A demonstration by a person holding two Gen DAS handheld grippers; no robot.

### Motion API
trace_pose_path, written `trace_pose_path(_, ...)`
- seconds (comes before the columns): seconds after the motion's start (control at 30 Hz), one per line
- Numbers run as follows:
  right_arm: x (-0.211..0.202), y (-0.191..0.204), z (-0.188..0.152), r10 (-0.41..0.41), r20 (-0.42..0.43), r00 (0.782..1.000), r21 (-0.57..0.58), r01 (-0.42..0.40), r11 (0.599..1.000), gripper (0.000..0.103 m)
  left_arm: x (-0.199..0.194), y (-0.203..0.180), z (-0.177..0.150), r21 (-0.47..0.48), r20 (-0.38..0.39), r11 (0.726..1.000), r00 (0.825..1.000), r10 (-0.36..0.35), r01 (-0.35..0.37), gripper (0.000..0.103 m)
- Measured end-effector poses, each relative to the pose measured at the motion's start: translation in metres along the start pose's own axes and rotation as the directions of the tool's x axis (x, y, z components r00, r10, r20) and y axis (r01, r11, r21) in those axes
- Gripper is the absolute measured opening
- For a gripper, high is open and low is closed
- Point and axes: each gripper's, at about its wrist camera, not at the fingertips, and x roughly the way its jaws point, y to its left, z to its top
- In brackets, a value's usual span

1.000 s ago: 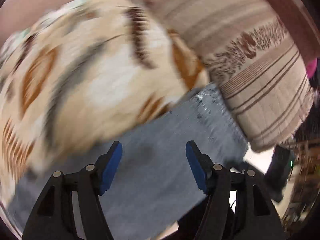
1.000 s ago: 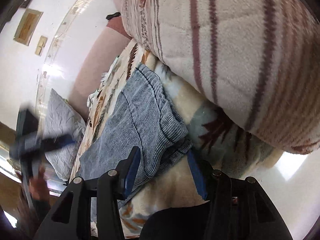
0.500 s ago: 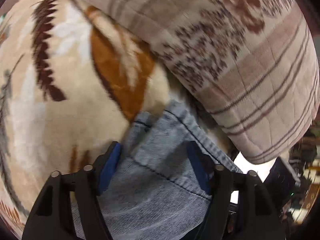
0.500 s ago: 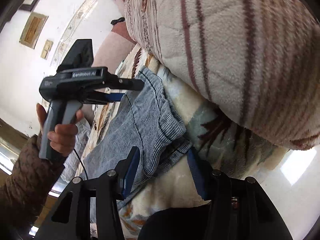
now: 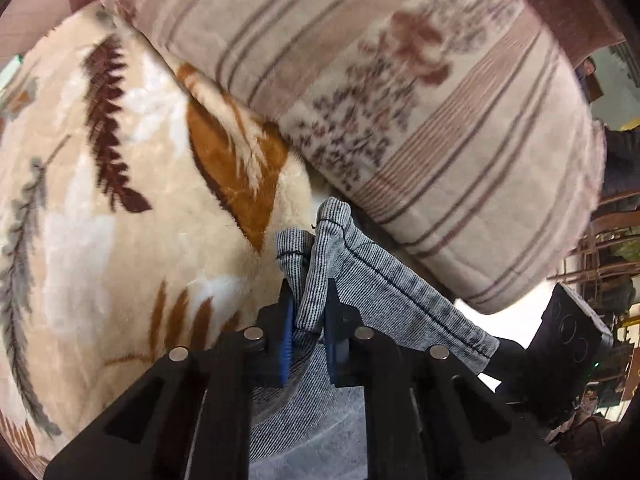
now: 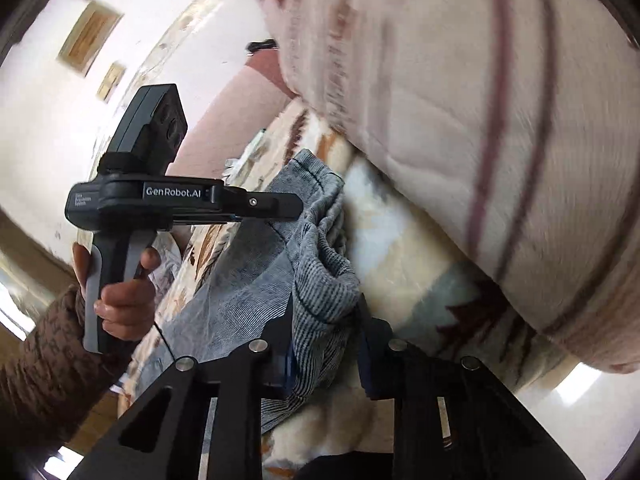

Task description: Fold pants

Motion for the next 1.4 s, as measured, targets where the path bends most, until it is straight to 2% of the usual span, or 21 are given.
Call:
trace_pose_path(0.13,-0.016,0.037,-0.004,-0.054,0.036,0.998,-0.16,0.059,0.985,0.023,-0.033,-0.002,-0.02,-0.019,0.067,1.0,0.998,0.014,-0.013,0.01)
trace_pose_path(0.23,-0.023,0.066,-0.012,-0.064,0.049,0.997,-0.258,0.075,0.963,0.023,-0.063,0.01,-0.04,-0.054,0.105,0.998,0.994,0.042,-0.037,0.01)
trace_pose_path(0.37,-0.029,0.104,-0.028,-0.047,0.045,0.998,-0.367,0.06,0.928,0.023,-0.08,0.019,-0.059,-0.128,0.13,0.99,0.988,0.083,-0.066,0.011)
trace_pose_path(0.53,-0.011,0.163,-0.052,-0.014,-0.031,0.999,-0.496,-0.003,0.868,0.023,-0.088,0.05,-0.106,-0.254,0.117,0.961,0.982,0.147,-0.113,0.014)
trace_pose_path(0.63,0.01,0.195,-0.073,0.001,-0.111,0.994,-0.563,-0.064,0.824,0.027,-0.093,0.076,-0.141,-0.358,0.081,0.92,0.976,0.2,-0.159,0.017)
trace_pose_path(0.7,0.027,0.214,-0.091,0.001,-0.181,0.984,-0.593,-0.11,0.798,0.03,-0.096,0.098,-0.17,-0.45,0.05,0.875,0.973,0.225,-0.179,0.017)
trace_pose_path(0.83,0.058,0.236,-0.128,-0.021,-0.328,0.945,-0.61,-0.195,0.768,0.039,-0.095,0.142,-0.236,-0.64,0.015,0.757,0.983,0.183,-0.132,0.017)
trace_pose_path(0.9,0.067,0.242,-0.144,-0.054,-0.383,0.922,-0.623,-0.215,0.752,0.051,-0.095,0.152,-0.261,-0.686,0.019,0.718,0.984,0.179,-0.118,0.017)
trace_pose_path(0.97,0.067,0.246,-0.155,-0.058,-0.424,0.904,-0.632,-0.249,0.734,0.053,-0.098,0.155,-0.279,-0.714,0.037,0.694,0.985,0.168,-0.092,0.017)
trace_pose_path(1.0,0.066,0.246,-0.153,-0.055,-0.427,0.902,-0.636,-0.257,0.727,0.052,-0.099,0.156,-0.287,-0.728,0.053,0.683,0.986,0.156,-0.069,0.017)
trace_pose_path(1.1,0.044,0.252,-0.145,-0.029,-0.395,0.918,-0.668,-0.266,0.695,0.052,-0.105,0.153,-0.298,-0.746,0.1,0.666,0.986,0.132,-0.014,0.022)
trace_pose_path(1.17,0.025,0.248,-0.125,0.018,-0.343,0.939,-0.656,-0.253,0.711,0.054,-0.111,0.148,-0.299,-0.741,0.141,0.671,0.982,0.121,0.024,0.04)
trace_pose_path(1.2,0.021,0.244,-0.11,0.038,-0.316,0.948,-0.635,-0.241,0.734,0.061,-0.112,0.146,-0.298,-0.736,0.158,0.676,0.98,0.122,0.035,0.045)
trace_pose_path(1.23,0.019,0.234,-0.089,0.051,-0.282,0.958,-0.595,-0.217,0.774,0.066,-0.113,0.143,-0.295,-0.731,0.176,0.681,0.977,0.124,0.045,0.054)
trace_pose_path(1.27,0.02,0.225,-0.072,0.053,-0.255,0.965,-0.556,-0.192,0.809,0.069,-0.112,0.141,-0.29,-0.725,0.189,0.686,0.974,0.123,0.054,0.057)
trace_pose_path(1.33,0.032,0.194,-0.031,0.022,-0.212,0.977,-0.439,-0.115,0.891,0.069,-0.108,0.139,-0.28,-0.721,0.2,0.689,0.974,0.105,0.074,0.057)
trace_pose_path(1.4,0.05,0.175,-0.005,-0.017,-0.209,0.978,-0.366,-0.062,0.929,0.07,-0.1,0.143,-0.273,-0.731,0.201,0.676,0.976,0.081,0.095,0.057)
